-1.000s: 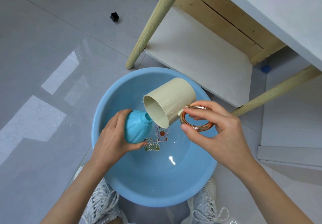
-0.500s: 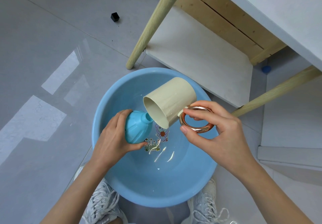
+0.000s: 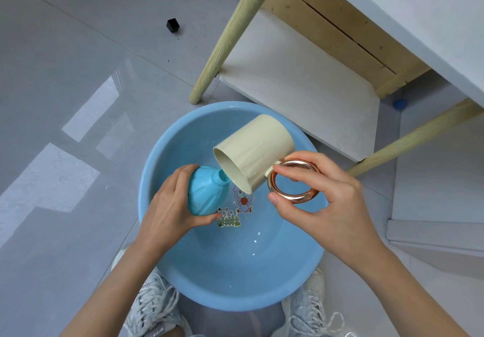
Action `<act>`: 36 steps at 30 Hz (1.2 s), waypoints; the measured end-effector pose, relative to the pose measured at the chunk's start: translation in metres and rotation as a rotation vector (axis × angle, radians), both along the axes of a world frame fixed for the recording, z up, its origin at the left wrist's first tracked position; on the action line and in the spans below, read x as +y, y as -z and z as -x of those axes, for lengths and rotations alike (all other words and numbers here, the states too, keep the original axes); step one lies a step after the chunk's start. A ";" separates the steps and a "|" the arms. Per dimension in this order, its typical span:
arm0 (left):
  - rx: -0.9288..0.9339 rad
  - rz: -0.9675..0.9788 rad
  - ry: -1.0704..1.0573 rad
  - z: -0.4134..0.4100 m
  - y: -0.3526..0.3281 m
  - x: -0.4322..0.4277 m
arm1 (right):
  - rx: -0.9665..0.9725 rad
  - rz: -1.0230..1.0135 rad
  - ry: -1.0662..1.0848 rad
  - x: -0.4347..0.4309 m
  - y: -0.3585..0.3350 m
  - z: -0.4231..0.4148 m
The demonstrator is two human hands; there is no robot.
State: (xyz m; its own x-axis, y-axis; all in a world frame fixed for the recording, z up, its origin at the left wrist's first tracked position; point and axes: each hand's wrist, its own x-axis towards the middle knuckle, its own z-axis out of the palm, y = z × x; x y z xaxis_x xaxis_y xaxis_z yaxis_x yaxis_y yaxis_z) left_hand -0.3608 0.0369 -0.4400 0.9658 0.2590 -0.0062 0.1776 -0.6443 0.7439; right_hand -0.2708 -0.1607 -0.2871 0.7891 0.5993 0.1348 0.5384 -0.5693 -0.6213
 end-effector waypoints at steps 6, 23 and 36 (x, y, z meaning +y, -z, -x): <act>0.004 -0.009 0.003 0.000 0.000 0.000 | -0.071 0.025 -0.028 0.000 0.001 0.003; 0.029 -0.030 -0.013 -0.001 0.001 -0.001 | -0.057 0.092 -0.023 -0.022 0.057 -0.040; 0.082 -0.095 -0.005 -0.003 0.001 -0.003 | -0.355 0.619 -0.273 -0.031 0.155 -0.060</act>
